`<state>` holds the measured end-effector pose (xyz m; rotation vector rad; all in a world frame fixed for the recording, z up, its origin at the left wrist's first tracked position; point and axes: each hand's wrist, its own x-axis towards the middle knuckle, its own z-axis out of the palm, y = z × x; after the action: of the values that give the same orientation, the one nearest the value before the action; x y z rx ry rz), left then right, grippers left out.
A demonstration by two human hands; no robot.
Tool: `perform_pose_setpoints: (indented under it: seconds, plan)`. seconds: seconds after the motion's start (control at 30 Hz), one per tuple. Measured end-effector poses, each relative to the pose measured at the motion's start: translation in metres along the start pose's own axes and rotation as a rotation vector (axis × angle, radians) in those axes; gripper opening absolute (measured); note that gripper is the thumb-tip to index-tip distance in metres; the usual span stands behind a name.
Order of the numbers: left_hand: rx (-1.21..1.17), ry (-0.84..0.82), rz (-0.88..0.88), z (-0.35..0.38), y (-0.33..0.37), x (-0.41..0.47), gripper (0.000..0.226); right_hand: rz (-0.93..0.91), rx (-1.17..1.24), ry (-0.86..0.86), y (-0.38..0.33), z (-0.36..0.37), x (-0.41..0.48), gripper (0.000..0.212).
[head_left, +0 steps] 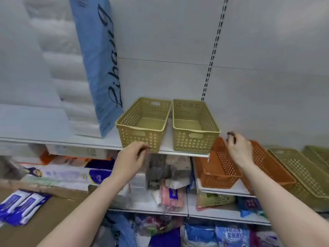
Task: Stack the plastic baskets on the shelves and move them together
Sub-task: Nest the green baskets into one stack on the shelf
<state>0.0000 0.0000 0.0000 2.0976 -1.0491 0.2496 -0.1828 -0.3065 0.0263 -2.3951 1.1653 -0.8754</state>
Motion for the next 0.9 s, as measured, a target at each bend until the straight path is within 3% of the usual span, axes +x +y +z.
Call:
perform_pose_setpoints:
  seconds: [0.13,0.23,0.3,0.47,0.6,0.67,0.73,0.8,0.9]
  plan:
    - [0.164,0.248,0.171,-0.019,0.007,0.031,0.025,0.175,0.210,-0.078,-0.045,0.000,0.037,0.047]
    - [0.347,0.130,0.114,-0.022,-0.007,0.046,0.043,0.326,0.335,-0.313,-0.062,0.018,0.050,0.051]
    - [0.414,0.048,0.074,-0.023,-0.016,0.052,0.040,0.376,0.323,-0.371,-0.057,0.034,0.062,0.042]
    - [0.362,0.128,0.214,-0.020,-0.009,0.050,0.018,0.475,0.268,-0.209,0.001,0.060,0.119,0.040]
    - [0.295,0.094,0.278,-0.017,0.003,0.049,0.028,0.473,0.514,-0.017,-0.033,0.002,0.108,0.036]
    - [0.212,0.163,0.123,-0.025,0.009,0.052,0.040,0.423,0.623,0.007,-0.073,-0.032,0.090,0.019]
    - [0.084,0.186,-0.149,-0.033,0.004,0.061,0.047,0.353,0.720,-0.017,-0.104,-0.049,0.080,0.021]
    - [-0.019,0.081,-0.378,-0.039,-0.010,0.070,0.051,0.291,0.798,-0.099,-0.131,-0.052,0.071,0.024]
    - [-0.216,-0.029,-0.495,-0.041,-0.024,0.072,0.039,0.275,0.810,-0.240,-0.167,-0.037,0.053,0.023]
